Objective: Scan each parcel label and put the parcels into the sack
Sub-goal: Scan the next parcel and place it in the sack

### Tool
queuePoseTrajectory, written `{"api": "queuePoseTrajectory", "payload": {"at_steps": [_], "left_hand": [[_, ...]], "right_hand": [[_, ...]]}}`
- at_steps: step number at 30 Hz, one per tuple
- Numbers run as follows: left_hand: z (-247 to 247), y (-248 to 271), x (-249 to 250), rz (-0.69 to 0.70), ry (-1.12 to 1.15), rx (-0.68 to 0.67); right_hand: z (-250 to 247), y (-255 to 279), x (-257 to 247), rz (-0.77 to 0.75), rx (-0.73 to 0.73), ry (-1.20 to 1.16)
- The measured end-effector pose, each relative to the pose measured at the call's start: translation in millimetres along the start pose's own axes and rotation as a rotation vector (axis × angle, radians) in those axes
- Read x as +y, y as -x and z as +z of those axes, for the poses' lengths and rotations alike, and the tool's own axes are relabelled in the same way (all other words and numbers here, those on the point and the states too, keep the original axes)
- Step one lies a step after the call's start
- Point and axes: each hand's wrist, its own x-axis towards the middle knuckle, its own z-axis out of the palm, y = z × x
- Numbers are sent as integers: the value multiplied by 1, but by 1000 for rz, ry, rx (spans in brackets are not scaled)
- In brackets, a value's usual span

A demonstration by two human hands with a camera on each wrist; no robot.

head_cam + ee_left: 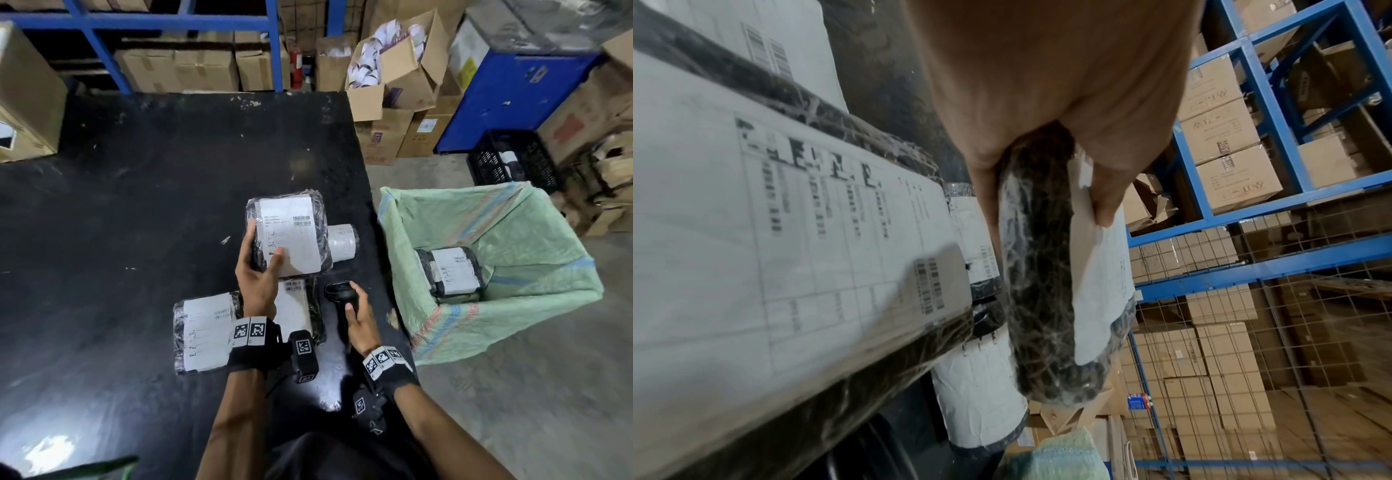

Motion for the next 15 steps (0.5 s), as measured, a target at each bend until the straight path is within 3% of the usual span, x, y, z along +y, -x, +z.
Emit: {"api": "queuePoseTrajectory", "payload": {"at_steps": [4, 7, 15], "left_hand": [[10, 13, 4, -37, 12, -21], [22, 24, 4, -61, 25, -27], [75, 51, 7, -6, -3, -80]], "right_hand": [[-33, 6, -25, 8, -7, 37], [-61, 7, -54, -73, 40, -14], [-114, -9, -114, -257, -43, -116]]}}
